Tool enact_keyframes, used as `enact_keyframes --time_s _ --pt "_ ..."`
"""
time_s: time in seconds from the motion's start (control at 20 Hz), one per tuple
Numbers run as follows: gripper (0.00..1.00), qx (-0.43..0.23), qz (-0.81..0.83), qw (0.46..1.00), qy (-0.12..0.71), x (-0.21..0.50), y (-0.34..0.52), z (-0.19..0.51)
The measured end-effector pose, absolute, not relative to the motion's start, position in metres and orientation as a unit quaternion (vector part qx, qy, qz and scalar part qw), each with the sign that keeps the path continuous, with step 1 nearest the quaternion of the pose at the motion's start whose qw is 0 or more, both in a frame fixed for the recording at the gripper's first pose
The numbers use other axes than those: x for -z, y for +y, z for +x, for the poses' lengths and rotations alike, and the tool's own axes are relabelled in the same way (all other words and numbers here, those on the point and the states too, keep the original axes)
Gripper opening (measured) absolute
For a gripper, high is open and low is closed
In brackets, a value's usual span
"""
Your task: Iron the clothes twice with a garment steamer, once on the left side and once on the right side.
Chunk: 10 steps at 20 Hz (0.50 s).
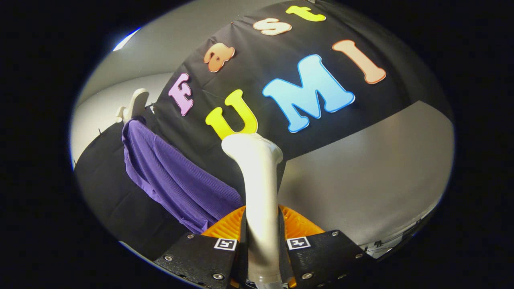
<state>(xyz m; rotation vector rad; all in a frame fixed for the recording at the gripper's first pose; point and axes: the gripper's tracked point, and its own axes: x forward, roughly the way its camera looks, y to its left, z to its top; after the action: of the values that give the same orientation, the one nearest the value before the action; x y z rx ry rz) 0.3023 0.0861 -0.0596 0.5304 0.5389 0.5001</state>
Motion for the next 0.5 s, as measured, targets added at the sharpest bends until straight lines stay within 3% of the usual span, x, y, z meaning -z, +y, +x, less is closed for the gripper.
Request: enact_keyframes --time_s 0.5 --pt "0.31 -0.245 0.174 0.942 0.147 0.013 0.130 0.217"
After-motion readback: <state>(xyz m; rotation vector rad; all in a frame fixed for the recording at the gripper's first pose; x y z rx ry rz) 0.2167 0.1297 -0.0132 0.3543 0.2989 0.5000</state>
